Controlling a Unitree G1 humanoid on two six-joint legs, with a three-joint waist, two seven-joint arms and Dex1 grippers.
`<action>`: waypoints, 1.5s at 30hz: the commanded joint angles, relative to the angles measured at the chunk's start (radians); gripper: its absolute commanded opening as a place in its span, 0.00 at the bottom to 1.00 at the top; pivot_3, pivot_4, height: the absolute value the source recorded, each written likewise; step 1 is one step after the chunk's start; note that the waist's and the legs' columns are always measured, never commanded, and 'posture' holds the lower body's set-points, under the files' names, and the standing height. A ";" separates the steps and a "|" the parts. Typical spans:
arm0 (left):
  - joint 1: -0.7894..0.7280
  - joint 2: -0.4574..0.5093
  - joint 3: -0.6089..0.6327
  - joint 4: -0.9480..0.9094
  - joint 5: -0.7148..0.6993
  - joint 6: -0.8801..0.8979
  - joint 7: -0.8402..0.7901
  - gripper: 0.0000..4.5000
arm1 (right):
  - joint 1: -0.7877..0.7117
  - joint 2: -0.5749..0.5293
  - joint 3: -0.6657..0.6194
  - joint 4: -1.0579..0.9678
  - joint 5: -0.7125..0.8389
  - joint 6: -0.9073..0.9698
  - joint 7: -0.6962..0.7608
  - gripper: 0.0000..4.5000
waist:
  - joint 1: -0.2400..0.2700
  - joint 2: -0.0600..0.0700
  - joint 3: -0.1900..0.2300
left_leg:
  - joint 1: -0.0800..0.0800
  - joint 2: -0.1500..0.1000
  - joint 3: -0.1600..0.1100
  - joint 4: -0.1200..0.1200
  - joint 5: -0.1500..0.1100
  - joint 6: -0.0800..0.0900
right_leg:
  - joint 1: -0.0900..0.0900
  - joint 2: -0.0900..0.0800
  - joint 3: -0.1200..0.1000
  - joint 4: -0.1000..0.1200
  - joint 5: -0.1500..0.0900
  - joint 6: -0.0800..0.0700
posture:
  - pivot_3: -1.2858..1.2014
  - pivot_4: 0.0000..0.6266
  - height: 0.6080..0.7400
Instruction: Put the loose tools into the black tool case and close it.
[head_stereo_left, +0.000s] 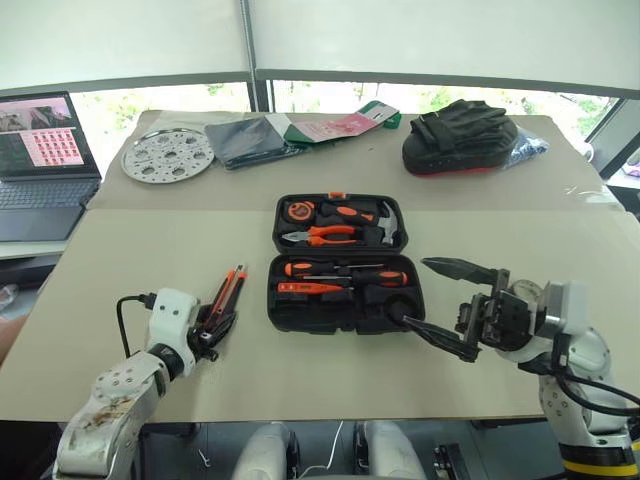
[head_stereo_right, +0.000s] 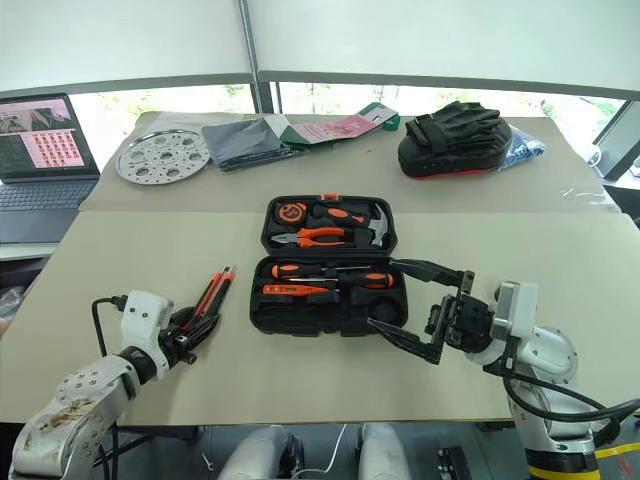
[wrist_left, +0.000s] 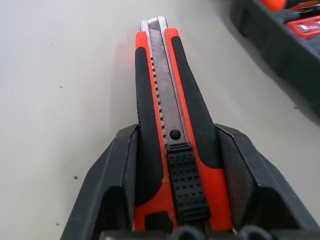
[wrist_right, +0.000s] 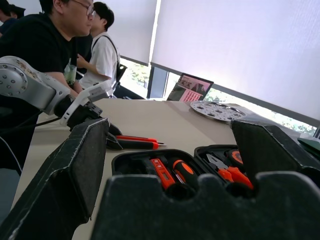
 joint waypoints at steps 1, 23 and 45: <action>-0.080 0.095 0.073 0.039 -0.036 -0.114 -0.152 0.40 | -0.009 -0.015 -0.027 -0.010 0.006 0.000 -0.004 1.00 | 0.003 0.000 0.000 | -0.001 0.000 0.000 0.000 0.000 0.000 | -0.001 0.000 -0.001 0.000 0.000 -0.001 | 0.52 0.24 1.00; -0.832 0.135 -0.599 0.320 0.142 -0.121 -0.684 0.40 | 0.048 -0.120 -0.133 0.027 0.017 0.055 0.019 1.00 | -0.001 -0.001 0.001 | -0.003 0.000 0.005 0.002 0.001 0.001 | 0.000 0.008 0.003 -0.003 0.000 0.004 | 0.52 0.24 1.00; -0.879 0.144 -0.708 0.384 0.308 -0.145 -0.814 0.40 | 0.168 -0.103 -0.184 0.021 -0.002 0.011 0.042 1.00 | 0.008 -0.001 0.001 | -0.004 0.000 0.005 0.005 -0.001 0.004 | 0.000 0.007 0.004 -0.002 0.000 0.005 | 0.52 0.24 1.00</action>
